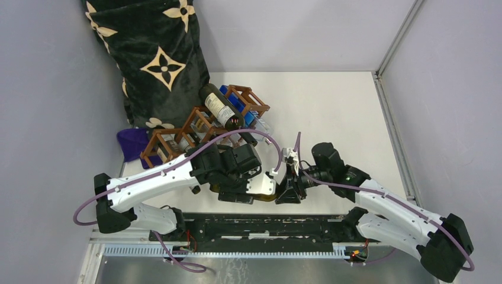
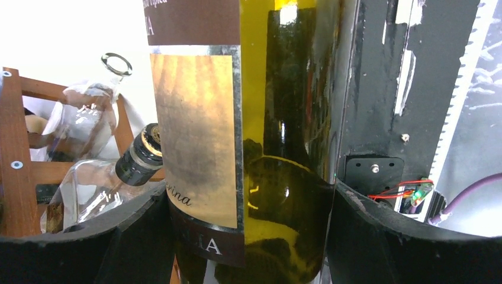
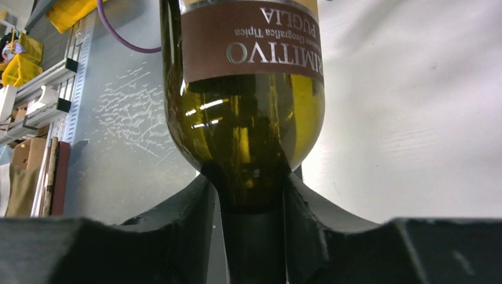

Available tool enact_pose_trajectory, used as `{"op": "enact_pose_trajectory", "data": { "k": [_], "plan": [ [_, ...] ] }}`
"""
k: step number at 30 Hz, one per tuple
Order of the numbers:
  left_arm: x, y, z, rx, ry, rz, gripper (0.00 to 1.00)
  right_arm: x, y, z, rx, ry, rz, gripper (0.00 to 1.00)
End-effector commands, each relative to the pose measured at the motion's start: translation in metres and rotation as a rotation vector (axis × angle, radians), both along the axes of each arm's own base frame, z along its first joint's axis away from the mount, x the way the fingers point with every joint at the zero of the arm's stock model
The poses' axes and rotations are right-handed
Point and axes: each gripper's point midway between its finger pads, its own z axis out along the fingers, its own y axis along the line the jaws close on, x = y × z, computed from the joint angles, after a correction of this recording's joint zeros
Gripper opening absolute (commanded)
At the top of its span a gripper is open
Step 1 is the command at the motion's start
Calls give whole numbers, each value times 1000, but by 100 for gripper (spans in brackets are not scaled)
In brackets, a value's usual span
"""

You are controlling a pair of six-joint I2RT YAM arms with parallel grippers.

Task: Put the wine bottle on the wine rack
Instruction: Pick up the wine bottle from the corner of the board.

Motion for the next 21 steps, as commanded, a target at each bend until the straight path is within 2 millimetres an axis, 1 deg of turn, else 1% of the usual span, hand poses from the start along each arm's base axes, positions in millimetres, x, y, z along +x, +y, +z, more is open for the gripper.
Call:
{"op": "enact_pose_trajectory", "data": {
  "k": [1, 2, 3, 4, 8, 9, 10, 12, 13, 14, 16, 18, 20, 21],
  "plan": [
    [6, -21, 29, -139, -56, -36, 2, 3, 11, 23, 64, -69, 23, 35],
    [6, -22, 29, -142, -57, -36, 2, 3, 12, 24, 70, -67, 20, 19],
    [6, -21, 29, -144, -59, -36, 2, 3, 12, 26, 77, -67, 18, 7],
    [7, -21, 29, -149, -63, -32, 2, 3, 13, 28, 84, -71, 18, 0],
    [12, -21, 32, -171, -93, 5, 2, 2, 15, 43, 151, -84, 12, 0],
    [13, -21, 33, -181, -101, 18, 8, 1, 15, 46, 174, -86, 12, 0],
    [16, -22, 35, -195, -112, 40, 21, 0, 16, 51, 196, -82, 8, 0],
    [19, -22, 37, -224, -133, 68, 44, -3, 15, 55, 223, -71, 1, 0],
    [19, -23, 38, -242, -140, 75, 53, -4, 14, 57, 236, -70, -2, 0],
    [20, -23, 40, -258, -146, 84, 60, -5, 14, 57, 245, -66, -6, 0],
    [18, -22, 42, -289, -148, 86, 72, -6, 13, 60, 267, -64, -19, 0],
    [16, -22, 43, -308, -141, 81, 88, -7, 12, 63, 289, -60, -30, 0],
    [13, -23, 43, -319, -133, 75, 99, -5, 12, 65, 302, -63, -44, 0],
    [13, -23, 45, -327, -132, 74, 100, -5, 12, 67, 309, -66, -48, 0]
  ]
}}
